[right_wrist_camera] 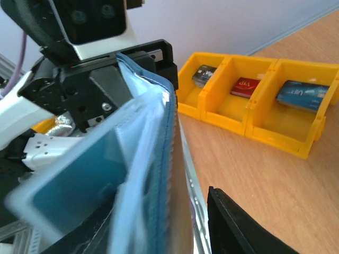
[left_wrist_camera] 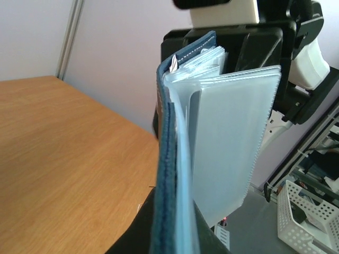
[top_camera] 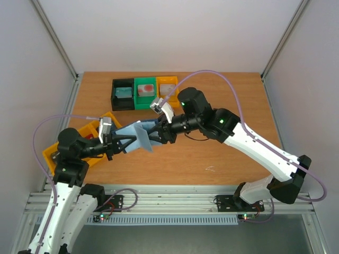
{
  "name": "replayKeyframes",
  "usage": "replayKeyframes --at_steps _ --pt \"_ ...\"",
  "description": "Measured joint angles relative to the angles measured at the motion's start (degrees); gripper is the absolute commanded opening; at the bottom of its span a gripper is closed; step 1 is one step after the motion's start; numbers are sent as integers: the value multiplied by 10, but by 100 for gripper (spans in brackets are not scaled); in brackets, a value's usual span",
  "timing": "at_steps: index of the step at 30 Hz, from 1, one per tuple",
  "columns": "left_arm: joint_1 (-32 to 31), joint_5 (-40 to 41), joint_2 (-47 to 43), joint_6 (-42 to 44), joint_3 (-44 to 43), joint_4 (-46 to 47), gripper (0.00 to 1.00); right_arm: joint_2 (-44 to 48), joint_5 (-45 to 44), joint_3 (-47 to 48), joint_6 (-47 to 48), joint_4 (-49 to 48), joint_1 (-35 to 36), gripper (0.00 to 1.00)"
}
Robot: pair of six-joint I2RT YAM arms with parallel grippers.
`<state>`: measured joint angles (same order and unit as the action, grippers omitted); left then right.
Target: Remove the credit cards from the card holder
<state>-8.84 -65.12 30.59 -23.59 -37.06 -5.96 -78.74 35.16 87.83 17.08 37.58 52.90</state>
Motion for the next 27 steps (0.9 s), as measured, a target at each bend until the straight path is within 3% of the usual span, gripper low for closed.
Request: replayKeyframes --at_steps 5,8,11,15,22,25,27 --pt "-2 12 10 -16 -4 26 0 -33 -10 1 -7 -25 2 54" --pt "-2 19 11 -21 -4 28 0 -50 -12 11 -13 -35 2 68" --pt "-1 29 16 -28 -4 33 0 -69 -10 31 -20 -42 3 67" --pt "1 32 17 -30 -4 35 0 -82 -15 39 -21 -47 4 52" --pt "1 31 16 -30 -4 38 0 -71 -26 38 -26 -42 7 9" --pt "1 26 16 -30 -5 42 2 -64 -35 35 -29 -39 7 1" --pt "1 23 16 -30 -5 42 14 -57 -39 28 -30 -40 9 1"
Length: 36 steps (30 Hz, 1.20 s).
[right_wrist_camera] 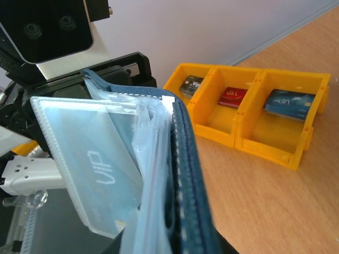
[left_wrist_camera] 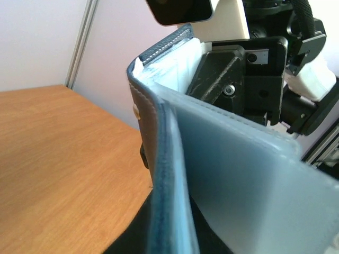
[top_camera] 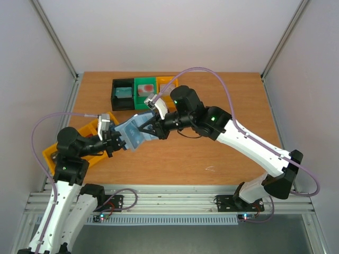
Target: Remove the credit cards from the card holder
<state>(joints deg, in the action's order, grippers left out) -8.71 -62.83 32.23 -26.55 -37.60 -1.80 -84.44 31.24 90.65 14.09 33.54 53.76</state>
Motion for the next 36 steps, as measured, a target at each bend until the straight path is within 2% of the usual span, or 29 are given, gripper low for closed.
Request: replayKeyframes --at_steps 3,4,6,8,12,13,14,16,17,23,29,33,36 --pt "-1 -6 -2 7 0 0 50 10 -7 -12 0 -5 3 1" --pt "0 -8 -4 11 -2 -1 57 13 -10 -16 0 -5 4 1" --pt "0 -12 -9 19 -8 -8 68 16 -15 -17 0 -3 4 1" --pt "4 -19 -15 31 -22 -28 76 19 -26 -17 0 3 4 1" --pt "7 -35 -26 94 -49 -86 86 33 -47 -18 0 20 4 1" --pt "7 -39 -28 107 -52 -94 83 37 -49 -19 0 23 4 1" --pt "7 -42 -29 119 -54 -100 75 42 -52 -19 0 26 4 1" --pt "7 -45 -29 132 -55 -111 49 49 -55 -19 0 30 4 1" --pt "7 -45 -29 133 -55 -116 41 51 -55 -19 0 30 4 1" --pt "7 -37 -30 147 -56 -114 15 55 -50 -19 3 32 4 1" --pt "10 -22 -35 145 -55 -114 6 68 -29 -23 6 29 4 1" --pt "10 -2 -40 155 -55 -121 30 72 -5 -23 14 29 2 1" --pt "10 12 -40 165 -55 -130 36 72 21 -24 14 22 4 1"
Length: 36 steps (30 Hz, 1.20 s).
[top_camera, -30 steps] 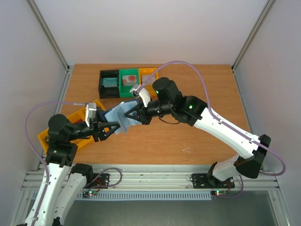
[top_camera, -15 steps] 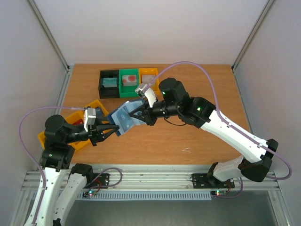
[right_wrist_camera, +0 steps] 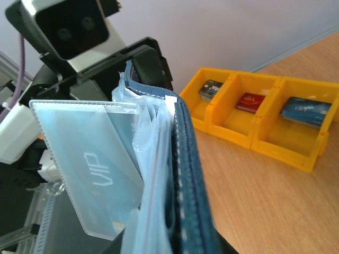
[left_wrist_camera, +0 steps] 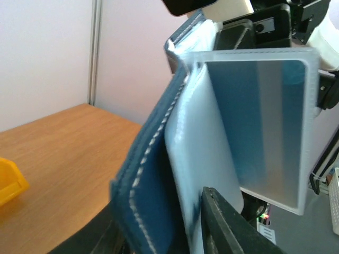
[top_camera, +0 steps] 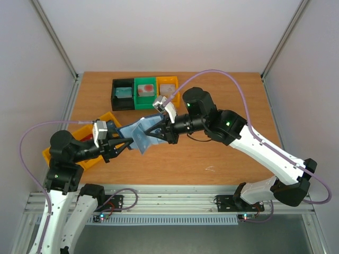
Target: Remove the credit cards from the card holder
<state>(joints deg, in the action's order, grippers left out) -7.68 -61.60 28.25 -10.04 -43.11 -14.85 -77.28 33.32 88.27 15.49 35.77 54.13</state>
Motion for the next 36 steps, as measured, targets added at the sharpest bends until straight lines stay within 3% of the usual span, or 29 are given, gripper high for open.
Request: replayKeyframes --at_steps 17,26,33,34,36 --pt "0 -2 2 -67 25 31 68 -65 38 10 -5 -37 7 1" --pt "0 -20 -6 -57 25 4 91 -69 -15 37 12 2 8 1" --pt "0 -18 -13 -38 25 -16 96 -71 -58 57 27 29 9 1" --pt "0 -19 -12 -34 25 -18 93 -71 -66 57 27 33 9 1" --pt "0 -19 -10 -30 25 -21 77 -71 -78 57 28 42 9 1"
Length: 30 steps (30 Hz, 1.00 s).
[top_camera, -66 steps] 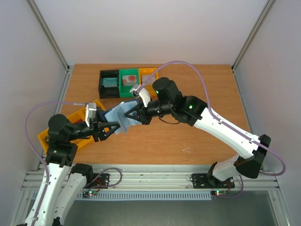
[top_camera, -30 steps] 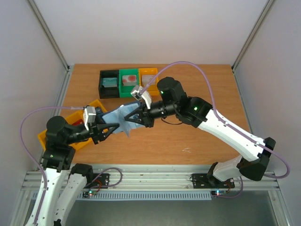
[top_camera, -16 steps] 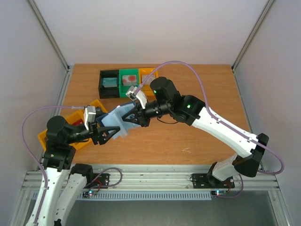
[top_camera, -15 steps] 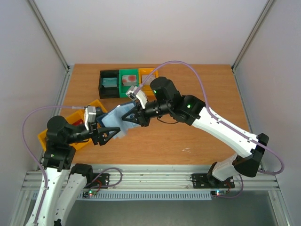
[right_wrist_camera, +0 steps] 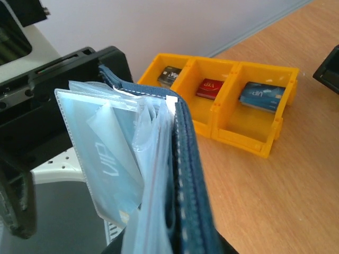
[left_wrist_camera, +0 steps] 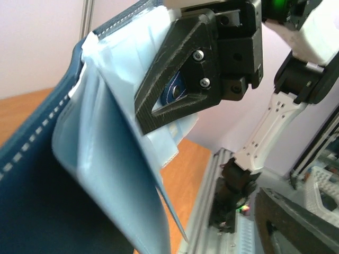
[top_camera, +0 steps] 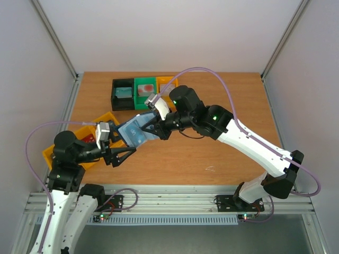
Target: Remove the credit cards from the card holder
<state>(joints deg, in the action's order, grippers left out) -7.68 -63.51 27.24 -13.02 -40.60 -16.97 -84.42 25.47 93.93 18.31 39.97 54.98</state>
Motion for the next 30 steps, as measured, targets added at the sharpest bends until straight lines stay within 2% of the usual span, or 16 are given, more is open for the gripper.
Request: replayKeyframes --at_steps 4,7,8,11,13,17,22,24,27,28,29,30 --pt "1 13 6 5 0 1 38 0 4 0 5 4 0 1" --pt "3 21 6 3 -1 0 4 0 32 0 13 4 0 2" --pt "4 19 6 3 -1 -1 1 0 43 -1 15 3 0 3" --pt "6 9 5 2 -1 -1 0 9 61 -12 23 -8 0 11" --pt "6 2 4 2 -1 -1 0 20 64 -24 24 -16 0 22" --pt "9 -13 -4 8 -1 -8 0 39 61 -36 29 -18 -2 37" --pt "9 -45 -8 12 -1 -3 0 51 49 -36 24 -17 -4 45" --pt "10 -53 -10 14 -1 -4 0 48 56 -36 21 -17 -4 39" --pt "10 -61 -11 15 -1 -4 0 37 78 -35 19 -20 -4 5" --pt "10 -61 -11 15 -1 -5 0 34 86 -34 20 -22 -4 2" --pt "10 -60 -12 15 -1 -6 9 31 94 -33 17 -23 -4 1" --pt "11 -59 -13 14 0 -6 24 30 100 -32 16 -23 -4 1"
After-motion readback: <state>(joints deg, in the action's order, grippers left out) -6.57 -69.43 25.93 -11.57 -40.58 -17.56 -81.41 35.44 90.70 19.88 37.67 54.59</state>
